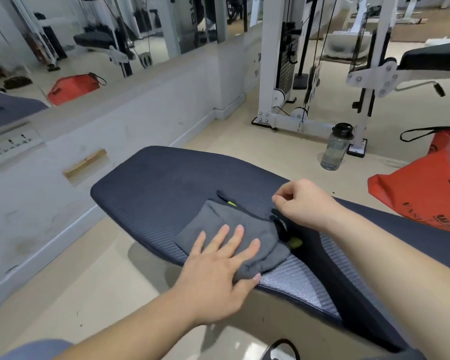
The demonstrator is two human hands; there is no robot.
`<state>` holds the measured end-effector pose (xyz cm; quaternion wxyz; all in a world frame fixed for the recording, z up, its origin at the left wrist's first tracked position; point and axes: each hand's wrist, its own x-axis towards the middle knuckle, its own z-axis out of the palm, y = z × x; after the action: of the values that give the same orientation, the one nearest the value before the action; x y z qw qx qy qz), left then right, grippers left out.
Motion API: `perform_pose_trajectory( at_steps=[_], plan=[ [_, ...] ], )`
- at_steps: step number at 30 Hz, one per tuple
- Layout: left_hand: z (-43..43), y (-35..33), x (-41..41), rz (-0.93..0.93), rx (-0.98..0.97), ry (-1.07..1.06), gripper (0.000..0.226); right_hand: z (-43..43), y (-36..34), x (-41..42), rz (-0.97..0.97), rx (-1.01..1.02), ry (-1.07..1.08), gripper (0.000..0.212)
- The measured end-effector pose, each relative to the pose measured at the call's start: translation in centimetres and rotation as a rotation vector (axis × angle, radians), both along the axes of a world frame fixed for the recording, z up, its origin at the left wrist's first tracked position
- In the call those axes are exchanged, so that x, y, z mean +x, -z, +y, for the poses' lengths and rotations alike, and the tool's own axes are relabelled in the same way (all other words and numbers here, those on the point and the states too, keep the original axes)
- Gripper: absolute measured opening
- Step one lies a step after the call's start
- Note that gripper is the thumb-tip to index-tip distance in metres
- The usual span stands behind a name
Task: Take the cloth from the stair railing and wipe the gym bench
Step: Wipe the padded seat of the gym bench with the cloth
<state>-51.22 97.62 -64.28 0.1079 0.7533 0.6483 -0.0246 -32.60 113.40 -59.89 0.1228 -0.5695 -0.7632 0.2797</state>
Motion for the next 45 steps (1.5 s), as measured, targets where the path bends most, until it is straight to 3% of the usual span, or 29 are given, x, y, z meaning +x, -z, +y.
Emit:
perform_pose_trajectory(
  at_steps=[3, 7, 9, 14, 16, 22, 29, 36, 42, 45],
  plan=[
    [0.8, -1.0, -2.9, -0.015, -0.074, 0.053, 0.061, -0.4, 0.3, -0.5, -0.021, -0.002, -0.034, 0.023],
    [4.4, -1.0, -3.5, -0.006, -0.098, -0.225, 0.064, -0.9, 0.4, -0.8, -0.032, -0.028, -0.047, 0.021],
    [4.1, -0.5, -1.5, 0.011, -0.106, -0.263, 0.067, -1.0, 0.3, -0.9, -0.028, -0.024, -0.035, 0.020],
    [0.7, -1.0, 0.6, 0.132, -0.210, 0.030, 0.082, -1.3, -0.3, -1.0, -0.086, 0.001, -0.003, 0.020],
    [2.1, -2.0, -0.9, 0.167, -0.251, 0.113, 0.078, -1.8, -0.8, -0.7, -0.108, 0.014, 0.002, 0.020],
    [5.0, -1.3, 0.0, 0.143, -0.204, -0.053, 0.071, -6.0, -2.6, 0.8, -0.032, -0.006, 0.114, 0.022],
    [2.6, -2.1, 3.7, 0.096, -0.245, 0.098, 0.069, -11.5, -5.8, 4.0, -0.091, 0.096, 0.211, 0.025],
    [4.5, -1.3, 5.1, 0.062, -0.158, 0.039, 0.069, -9.9, -4.6, 9.7, -0.183, 0.052, 0.287, 0.028],
    [4.0, -1.6, 6.1, 0.119, -0.226, 0.157, 0.071, -6.9, -1.6, 14.7, -0.466, 0.007, 0.321, 0.030],
    [5.9, -1.3, 7.3, 0.131, -0.179, 0.140, 0.067, -6.4, 0.1, 16.6, -0.491, -0.053, 0.340, 0.025]
  ],
)
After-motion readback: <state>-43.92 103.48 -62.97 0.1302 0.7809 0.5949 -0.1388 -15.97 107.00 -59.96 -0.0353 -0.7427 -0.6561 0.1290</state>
